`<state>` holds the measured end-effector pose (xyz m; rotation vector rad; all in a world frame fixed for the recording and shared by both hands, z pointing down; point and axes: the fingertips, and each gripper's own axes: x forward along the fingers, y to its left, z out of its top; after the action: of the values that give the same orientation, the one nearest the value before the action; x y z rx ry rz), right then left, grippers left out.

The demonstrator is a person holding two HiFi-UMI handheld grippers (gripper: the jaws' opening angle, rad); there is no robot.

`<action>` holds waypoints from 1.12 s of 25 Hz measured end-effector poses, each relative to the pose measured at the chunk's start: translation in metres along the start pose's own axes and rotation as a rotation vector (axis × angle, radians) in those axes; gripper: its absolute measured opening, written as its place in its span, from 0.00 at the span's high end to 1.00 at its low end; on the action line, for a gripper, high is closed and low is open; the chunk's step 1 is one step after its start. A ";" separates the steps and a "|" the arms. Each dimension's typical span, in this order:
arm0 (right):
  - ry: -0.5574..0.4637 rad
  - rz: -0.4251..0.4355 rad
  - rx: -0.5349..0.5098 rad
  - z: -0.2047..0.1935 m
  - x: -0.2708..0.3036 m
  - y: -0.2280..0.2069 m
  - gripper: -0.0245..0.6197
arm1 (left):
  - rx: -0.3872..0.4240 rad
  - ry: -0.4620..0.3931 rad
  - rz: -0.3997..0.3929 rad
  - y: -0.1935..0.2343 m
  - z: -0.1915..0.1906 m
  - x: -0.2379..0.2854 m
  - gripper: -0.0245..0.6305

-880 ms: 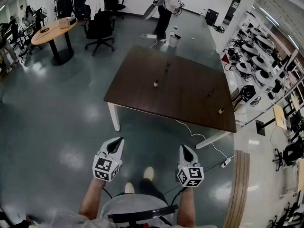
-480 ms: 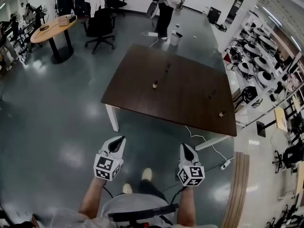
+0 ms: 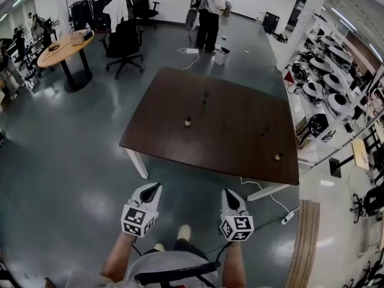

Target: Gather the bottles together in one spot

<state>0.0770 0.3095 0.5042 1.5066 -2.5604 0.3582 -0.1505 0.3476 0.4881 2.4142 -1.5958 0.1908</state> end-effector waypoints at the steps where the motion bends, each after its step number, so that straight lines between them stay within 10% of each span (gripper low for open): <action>1: -0.001 0.005 -0.001 0.001 0.003 -0.005 0.96 | -0.004 -0.004 0.003 -0.002 0.003 0.006 0.96; 18: 0.022 0.153 -0.012 0.005 0.053 -0.032 0.96 | 0.003 0.024 0.062 -0.010 0.013 0.068 0.96; 28: 0.039 0.102 0.001 0.013 0.116 -0.052 0.96 | -0.007 0.047 0.072 0.043 0.019 0.119 0.96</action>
<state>0.0659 0.1845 0.5273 1.3591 -2.6125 0.3982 -0.1432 0.2209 0.5038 2.3313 -1.6612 0.2532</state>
